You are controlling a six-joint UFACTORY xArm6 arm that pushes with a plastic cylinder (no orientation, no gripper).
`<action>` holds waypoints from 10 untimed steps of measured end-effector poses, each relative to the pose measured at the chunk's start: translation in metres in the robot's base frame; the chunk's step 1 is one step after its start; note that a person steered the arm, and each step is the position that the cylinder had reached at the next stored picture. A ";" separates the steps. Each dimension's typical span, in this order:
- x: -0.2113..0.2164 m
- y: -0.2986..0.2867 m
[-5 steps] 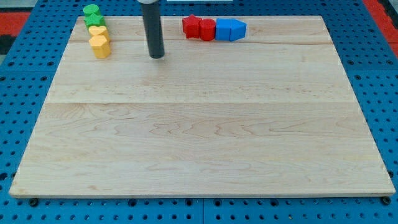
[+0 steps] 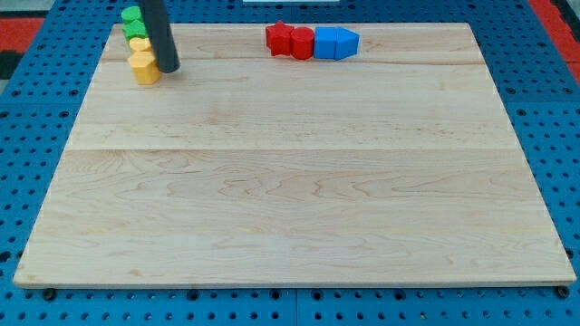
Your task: Place the yellow heart yellow hexagon and green star in a vertical line
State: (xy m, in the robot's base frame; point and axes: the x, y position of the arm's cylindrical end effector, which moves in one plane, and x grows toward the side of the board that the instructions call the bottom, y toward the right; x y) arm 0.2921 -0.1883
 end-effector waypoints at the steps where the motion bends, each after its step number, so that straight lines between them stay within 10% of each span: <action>1: 0.001 -0.021; 10: -0.062 -0.004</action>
State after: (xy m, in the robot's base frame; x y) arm 0.2306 -0.1923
